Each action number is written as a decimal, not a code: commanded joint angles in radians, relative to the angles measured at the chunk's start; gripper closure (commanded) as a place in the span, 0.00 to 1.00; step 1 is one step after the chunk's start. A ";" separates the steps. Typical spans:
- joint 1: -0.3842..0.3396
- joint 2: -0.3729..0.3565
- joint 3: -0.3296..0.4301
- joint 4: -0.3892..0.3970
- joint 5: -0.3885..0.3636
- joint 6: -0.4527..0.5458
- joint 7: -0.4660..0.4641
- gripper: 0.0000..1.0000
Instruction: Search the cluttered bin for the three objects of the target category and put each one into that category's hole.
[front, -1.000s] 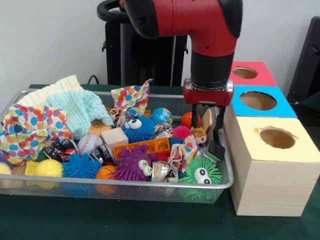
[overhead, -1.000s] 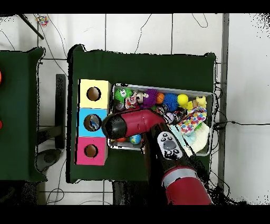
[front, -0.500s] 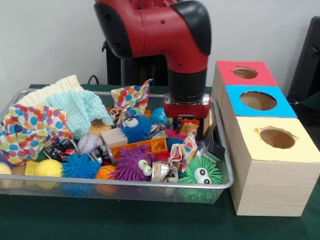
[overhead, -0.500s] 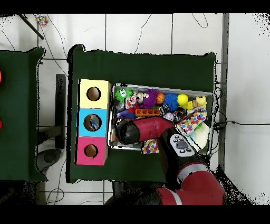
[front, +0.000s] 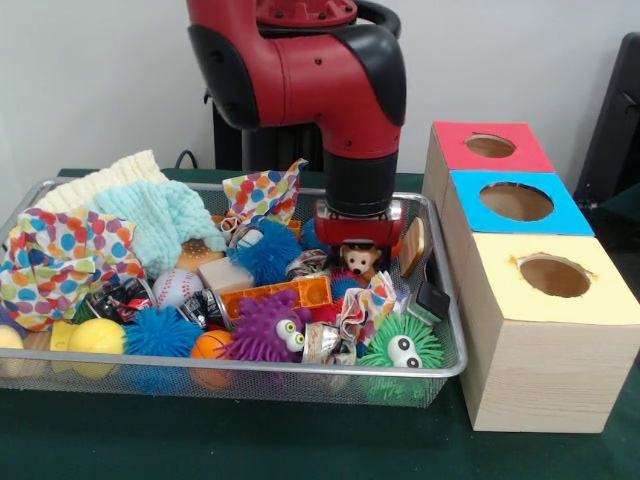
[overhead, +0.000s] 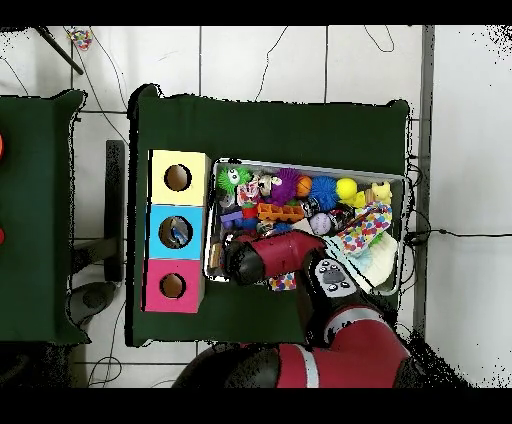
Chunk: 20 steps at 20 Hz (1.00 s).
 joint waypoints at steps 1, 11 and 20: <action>0.064 0.032 -0.074 0.069 -0.036 -0.040 0.102 0.00; 0.066 -0.017 -0.040 0.106 -0.008 -0.018 0.068 0.00; 0.016 0.015 -0.030 0.105 0.013 -0.033 0.084 1.00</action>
